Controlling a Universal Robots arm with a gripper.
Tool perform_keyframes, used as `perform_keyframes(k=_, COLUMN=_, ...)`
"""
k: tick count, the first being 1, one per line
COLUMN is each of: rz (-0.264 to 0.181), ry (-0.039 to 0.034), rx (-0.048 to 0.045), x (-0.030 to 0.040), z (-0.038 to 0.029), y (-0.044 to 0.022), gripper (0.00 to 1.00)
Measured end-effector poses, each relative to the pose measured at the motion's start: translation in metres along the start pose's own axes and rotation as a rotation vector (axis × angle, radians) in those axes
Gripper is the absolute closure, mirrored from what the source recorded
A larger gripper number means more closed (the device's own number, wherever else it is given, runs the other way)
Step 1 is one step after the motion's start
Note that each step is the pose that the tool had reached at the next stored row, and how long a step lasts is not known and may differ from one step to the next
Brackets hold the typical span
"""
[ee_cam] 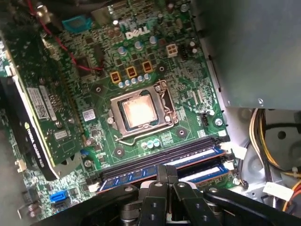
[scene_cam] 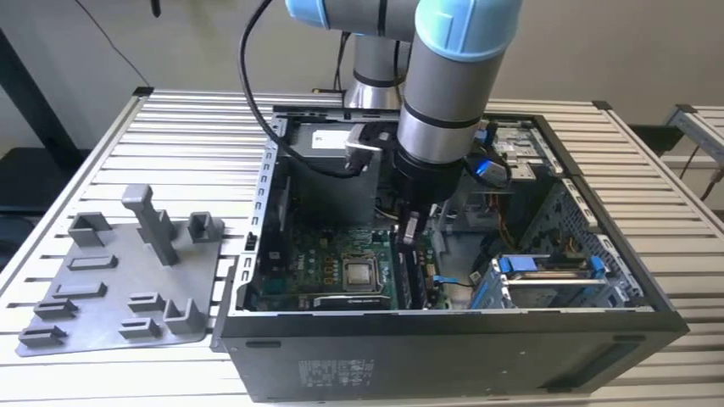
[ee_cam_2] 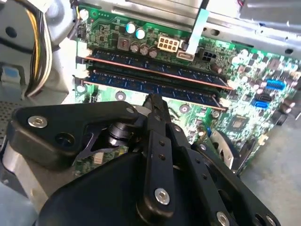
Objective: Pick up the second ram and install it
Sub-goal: 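Press down the second ram until it locks into place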
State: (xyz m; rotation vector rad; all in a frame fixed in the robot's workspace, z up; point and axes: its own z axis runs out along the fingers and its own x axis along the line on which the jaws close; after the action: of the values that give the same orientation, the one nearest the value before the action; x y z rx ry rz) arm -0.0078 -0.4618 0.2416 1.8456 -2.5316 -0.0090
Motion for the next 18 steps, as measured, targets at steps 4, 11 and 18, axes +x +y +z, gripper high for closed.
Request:
perform_keyframes(k=4, rz=-0.072, ry=0.0008, rx=0.0003, x=0.0000, z=0.0008, y=0.0000, gripper=0.89)
perform_keyframes(k=11, rz=-0.184, ry=0.0022, rx=0.0007, x=0.0004, z=0.0020, y=0.0011, gripper=0.89)
perform_keyframes(k=18, rz=-0.188, ry=0.0020, rx=0.0012, x=0.0004, z=0.0068, y=0.0011, gripper=0.89)
